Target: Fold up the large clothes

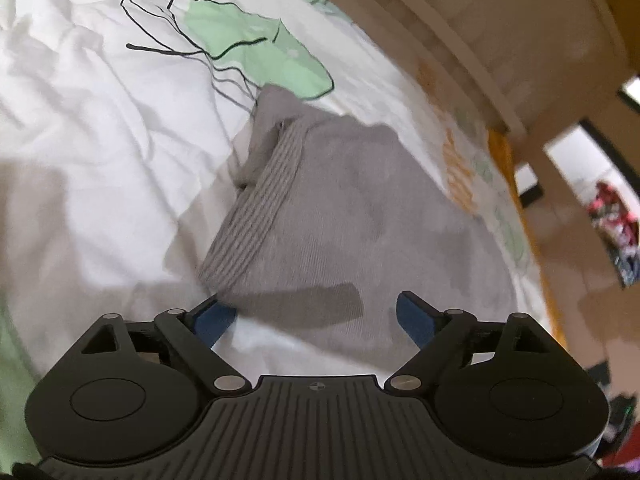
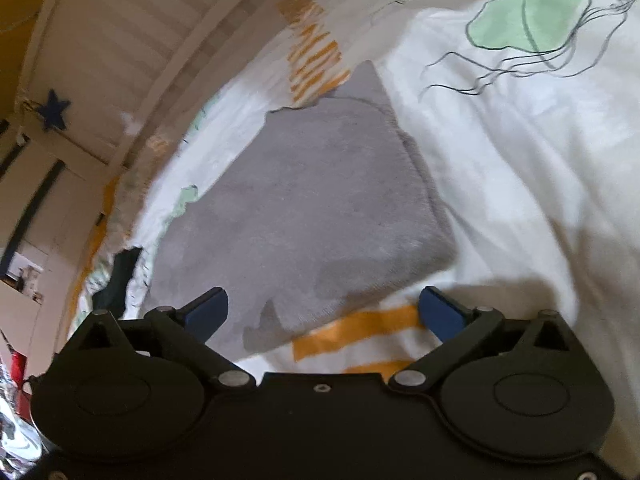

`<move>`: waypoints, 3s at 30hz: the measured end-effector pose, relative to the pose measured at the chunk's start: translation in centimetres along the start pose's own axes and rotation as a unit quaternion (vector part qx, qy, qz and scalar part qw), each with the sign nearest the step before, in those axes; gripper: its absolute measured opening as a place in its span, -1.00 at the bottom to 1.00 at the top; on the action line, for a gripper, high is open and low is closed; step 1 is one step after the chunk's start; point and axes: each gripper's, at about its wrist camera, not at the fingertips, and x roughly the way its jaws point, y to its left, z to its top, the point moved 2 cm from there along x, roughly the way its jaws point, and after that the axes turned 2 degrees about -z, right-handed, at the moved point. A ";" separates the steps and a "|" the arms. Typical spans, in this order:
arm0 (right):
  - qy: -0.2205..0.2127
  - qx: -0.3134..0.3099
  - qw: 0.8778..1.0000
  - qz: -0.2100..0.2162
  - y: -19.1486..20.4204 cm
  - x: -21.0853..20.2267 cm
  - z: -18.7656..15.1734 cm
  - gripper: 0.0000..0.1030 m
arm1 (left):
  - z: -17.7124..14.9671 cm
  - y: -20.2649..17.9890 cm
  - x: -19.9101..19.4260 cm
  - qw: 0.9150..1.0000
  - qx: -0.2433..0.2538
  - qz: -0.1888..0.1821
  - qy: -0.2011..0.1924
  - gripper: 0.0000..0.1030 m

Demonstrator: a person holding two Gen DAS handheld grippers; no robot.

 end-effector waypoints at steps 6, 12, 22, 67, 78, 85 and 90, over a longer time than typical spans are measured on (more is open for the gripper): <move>-0.043 0.008 0.998 0.039 -0.5 1.5 0.6 1.00 | 0.7 -0.7 2.1 0.999 0.011 -0.023 -0.032 0.71; -0.052 -0.008 0.998 0.041 -0.4 2.1 0.6 0.40 | 0.7 -1.0 2.5 0.999 0.005 -0.022 -0.036 -0.44; -0.063 -0.001 0.998 0.003 0.8 -0.1 0.2 -0.73 | 0.7 -3.1 -2.1 0.997 0.037 -0.036 -0.064 -0.88; 0.073 -0.108 0.991 -0.044 1.3 -2.0 3.1 0.90 | -3.2 -11.9 -6.6 0.980 0.189 0.036 -0.053 0.52; 0.116 -0.010 0.990 0.081 -0.7 2.4 4.3 1.00 | -3.6 -13.7 -0.5 0.979 0.195 0.050 -0.008 0.52; 0.122 0.019 0.988 0.088 -1.0 2.6 4.6 1.00 | -3.5 -14.3 3.4 0.980 0.186 0.068 0.002 0.52; 0.119 0.011 0.991 0.067 -0.5 2.8 4.5 1.00 | -4.0 -13.4 5.9 0.979 0.181 0.097 0.020 0.53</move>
